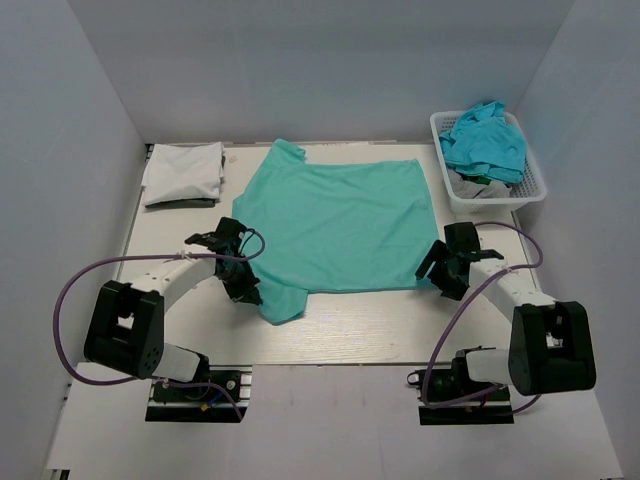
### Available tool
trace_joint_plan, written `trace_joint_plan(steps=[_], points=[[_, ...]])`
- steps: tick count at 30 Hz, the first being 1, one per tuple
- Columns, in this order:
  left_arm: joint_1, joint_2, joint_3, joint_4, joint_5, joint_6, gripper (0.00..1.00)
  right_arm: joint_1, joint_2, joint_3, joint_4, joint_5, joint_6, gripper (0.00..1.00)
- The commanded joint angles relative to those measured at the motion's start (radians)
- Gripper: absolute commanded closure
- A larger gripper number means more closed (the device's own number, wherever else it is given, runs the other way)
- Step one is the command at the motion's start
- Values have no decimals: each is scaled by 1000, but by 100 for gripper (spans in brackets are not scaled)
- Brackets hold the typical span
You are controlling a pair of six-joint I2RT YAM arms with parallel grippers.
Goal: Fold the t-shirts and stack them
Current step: Grap the side of the flattened tshirt closest away from the robot with both arms
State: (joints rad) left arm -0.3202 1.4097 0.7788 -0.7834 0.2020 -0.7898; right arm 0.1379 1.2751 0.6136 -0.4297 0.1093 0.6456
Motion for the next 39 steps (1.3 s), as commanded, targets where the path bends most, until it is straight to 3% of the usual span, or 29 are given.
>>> trace_joint_plan(steps=[1,6,11,14,24,39], points=[[9,-31,48,-16,46,24,100,-11,49,24,65,15,0,21],[19,-31,80,-36,74,44,100,-17,85,21,106,-9,5,41],[20,-8,109,-70,85,63,100,-18,89,41,79,-22,-6,83],[20,11,128,-80,94,75,100,-20,50,54,59,-14,-21,100],[29,139,375,-152,134,84,100,-17,90,239,-75,-56,-83,100],[121,498,865,-237,131,133,100,-23,371,653,-211,-39,-129,100]])
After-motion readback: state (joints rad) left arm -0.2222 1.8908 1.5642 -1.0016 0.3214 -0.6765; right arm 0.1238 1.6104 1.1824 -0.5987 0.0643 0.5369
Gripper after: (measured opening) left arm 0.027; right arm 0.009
